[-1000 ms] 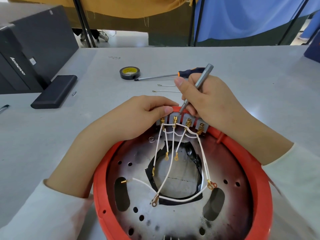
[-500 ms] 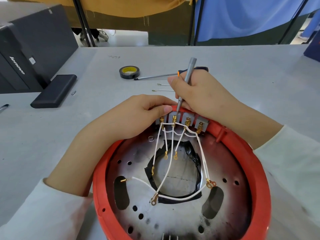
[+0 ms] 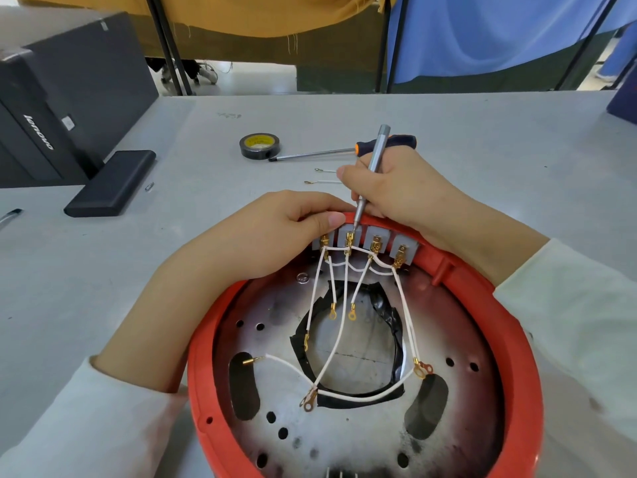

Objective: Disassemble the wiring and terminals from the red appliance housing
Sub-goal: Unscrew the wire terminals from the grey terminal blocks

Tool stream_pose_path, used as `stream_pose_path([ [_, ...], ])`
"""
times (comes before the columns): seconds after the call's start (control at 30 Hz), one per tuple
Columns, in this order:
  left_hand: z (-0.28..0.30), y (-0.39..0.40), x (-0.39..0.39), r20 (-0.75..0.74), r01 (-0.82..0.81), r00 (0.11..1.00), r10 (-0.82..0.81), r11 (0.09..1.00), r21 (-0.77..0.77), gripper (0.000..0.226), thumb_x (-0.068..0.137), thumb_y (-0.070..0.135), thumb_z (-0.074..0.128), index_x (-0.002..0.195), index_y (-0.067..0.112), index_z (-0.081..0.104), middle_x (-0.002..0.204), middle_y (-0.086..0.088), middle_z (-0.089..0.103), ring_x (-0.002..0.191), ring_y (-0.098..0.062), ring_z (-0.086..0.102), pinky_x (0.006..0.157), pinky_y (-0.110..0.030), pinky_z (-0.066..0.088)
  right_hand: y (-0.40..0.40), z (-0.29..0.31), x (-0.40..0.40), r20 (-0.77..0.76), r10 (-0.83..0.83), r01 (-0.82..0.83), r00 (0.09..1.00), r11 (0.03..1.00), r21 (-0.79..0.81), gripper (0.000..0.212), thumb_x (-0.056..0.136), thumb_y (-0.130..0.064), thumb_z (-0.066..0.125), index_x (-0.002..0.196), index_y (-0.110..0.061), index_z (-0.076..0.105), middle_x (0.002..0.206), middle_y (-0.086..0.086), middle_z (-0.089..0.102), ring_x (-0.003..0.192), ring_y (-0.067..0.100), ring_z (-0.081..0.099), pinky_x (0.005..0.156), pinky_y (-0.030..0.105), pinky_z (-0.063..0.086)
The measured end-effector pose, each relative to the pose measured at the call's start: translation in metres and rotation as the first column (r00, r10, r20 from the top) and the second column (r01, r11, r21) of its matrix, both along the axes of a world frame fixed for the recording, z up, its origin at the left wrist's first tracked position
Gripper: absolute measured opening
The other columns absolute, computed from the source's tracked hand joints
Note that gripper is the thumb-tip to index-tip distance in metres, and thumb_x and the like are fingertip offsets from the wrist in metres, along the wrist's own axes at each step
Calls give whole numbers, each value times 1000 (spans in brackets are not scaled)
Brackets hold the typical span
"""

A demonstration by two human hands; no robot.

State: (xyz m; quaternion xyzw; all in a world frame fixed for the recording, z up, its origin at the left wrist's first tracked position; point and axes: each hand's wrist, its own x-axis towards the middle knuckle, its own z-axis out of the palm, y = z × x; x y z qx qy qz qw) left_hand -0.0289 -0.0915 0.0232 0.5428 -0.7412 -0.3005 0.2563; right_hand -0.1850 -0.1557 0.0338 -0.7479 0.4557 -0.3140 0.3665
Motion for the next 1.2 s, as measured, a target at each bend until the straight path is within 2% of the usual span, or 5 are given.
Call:
stream_pose_path([
  [0.4,-1,-1,1,12,-11,1000,11,1000,3,27,97,32,46,118,39,62,118,22,63,114,2,54,107,-33,37,-4,1,2,-74,-38,44,997,996,83,35,88,-27,57,55,-16,53,32,-10,40,30,2,36,35,11,32],
  [0.63,-2,-1,2,-3,-19,1000,19,1000,-7,24,96,35,47,111,47,62,113,22,65,109,3,56,104,-31,40,16,5,-5,-76,25,-45,997,956,-289,45,91,-27,54,54,-18,30,41,-7,34,43,8,36,49,29,34],
  [0.83,-2,-1,0,-17,-7,1000,7,1000,-12,22,96,34,48,105,49,61,114,23,65,110,5,55,103,-27,39,23,0,-6,-1,64,-61,998,950,-306,49,100,-34,43,65,1,44,55,15,44,50,22,43,51,30,37],
  [0.97,-1,0,0,4,-9,1000,9,1000,-4,21,96,35,47,104,51,60,112,25,64,106,10,55,92,-6,37,17,-3,-4,25,58,-51,998,974,-222,50,101,-38,40,58,-13,46,41,-10,45,41,2,45,45,12,32],
  [1.2,-1,0,-1,4,-14,1000,14,1000,-10,21,96,33,48,102,49,60,113,23,65,106,10,54,91,-5,35,18,-3,-6,72,110,-92,991,972,-215,49,102,-31,39,55,-19,38,37,-11,41,36,5,43,43,12,31],
])
